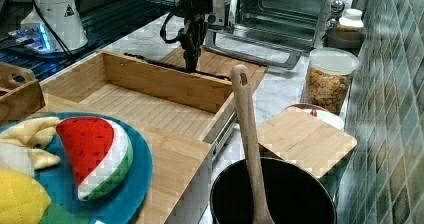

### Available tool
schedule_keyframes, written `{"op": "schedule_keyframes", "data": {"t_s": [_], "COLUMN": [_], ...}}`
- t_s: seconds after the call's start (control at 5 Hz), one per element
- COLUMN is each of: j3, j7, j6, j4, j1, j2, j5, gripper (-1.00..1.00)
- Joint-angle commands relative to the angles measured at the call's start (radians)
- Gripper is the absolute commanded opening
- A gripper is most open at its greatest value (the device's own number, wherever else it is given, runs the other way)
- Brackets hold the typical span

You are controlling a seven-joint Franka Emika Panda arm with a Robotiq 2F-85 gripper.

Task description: Close the drawer.

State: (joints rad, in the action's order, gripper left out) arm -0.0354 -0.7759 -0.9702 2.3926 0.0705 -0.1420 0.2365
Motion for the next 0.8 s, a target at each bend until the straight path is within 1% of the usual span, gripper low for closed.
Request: {"op": "schedule_keyframes", "data": {"t_s": [0.2, 0.4, 0.6, 0.8], "j3": [-0.124, -0.182, -0.247, -0.311], "j7": [-0.189, -0.208, -0.214, -0.261], "j6": [0.000, 0.014, 0.042, -0.018], "j4": [-0.102, -0.126, -0.168, -0.176], "j1": [0.147, 0.202, 0.232, 0.252], "j2": [-0.030, -0.022, -0.038, -0.053], "j5": [-0.010, 0.006, 0.008, 0.008], "gripper": [-1.00, -1.00, -1.00, -1.00]}}
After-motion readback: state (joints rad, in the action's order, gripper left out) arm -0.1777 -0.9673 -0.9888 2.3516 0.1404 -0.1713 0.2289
